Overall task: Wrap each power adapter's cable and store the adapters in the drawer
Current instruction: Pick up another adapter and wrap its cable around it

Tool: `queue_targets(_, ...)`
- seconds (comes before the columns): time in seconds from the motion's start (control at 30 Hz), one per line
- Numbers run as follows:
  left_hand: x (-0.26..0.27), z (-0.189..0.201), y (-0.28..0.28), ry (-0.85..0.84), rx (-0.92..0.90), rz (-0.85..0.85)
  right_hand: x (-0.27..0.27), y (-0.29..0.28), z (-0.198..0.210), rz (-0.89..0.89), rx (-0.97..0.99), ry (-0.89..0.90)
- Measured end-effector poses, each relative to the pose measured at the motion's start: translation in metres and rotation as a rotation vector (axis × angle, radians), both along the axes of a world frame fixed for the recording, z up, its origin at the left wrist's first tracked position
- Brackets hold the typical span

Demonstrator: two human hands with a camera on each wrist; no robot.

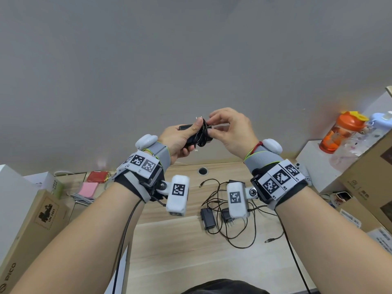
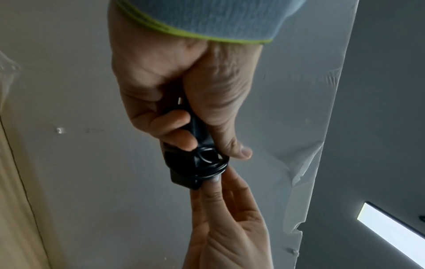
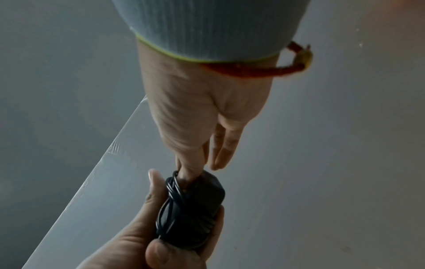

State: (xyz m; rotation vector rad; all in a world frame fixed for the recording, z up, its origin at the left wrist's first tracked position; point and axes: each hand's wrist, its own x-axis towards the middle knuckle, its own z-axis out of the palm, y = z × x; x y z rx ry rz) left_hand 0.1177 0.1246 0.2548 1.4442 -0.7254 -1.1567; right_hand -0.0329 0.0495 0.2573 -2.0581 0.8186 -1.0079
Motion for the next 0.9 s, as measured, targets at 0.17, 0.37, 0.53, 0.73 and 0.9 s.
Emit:
queue_targets(0.17,0.0004,-0.0010,-0.0010,-0.020,0.012,-0.020,-0.0005,-0.0071,-0.0004,-0.066,0.028,0.091)
queue_targets(0.37,-0.0036,-0.0069,-0.0011,-0.110,0.015,-0.067,-0.0004,-0.0090,-0.0031,-0.110,0.048,0.058)
queue_targets(0.53,-0.0092,0.0000,-0.0017,-0.170,0.042,-0.072,-0.0006,-0.0074,-0.0028,-0.106,0.020,0.080)
queue_targets(0.73,-0.0073,-0.0011,0.0000,-0.318,0.006,-0.074,-0.0011,-0.0071,-0.0051,-0.123,0.059,0.031)
queue_targets(0.9,-0.0086,-0.0016,0.0005,-0.346,-0.014,-0.095,-0.0015,-0.0067,-0.0058,-0.163,0.159,-0.032)
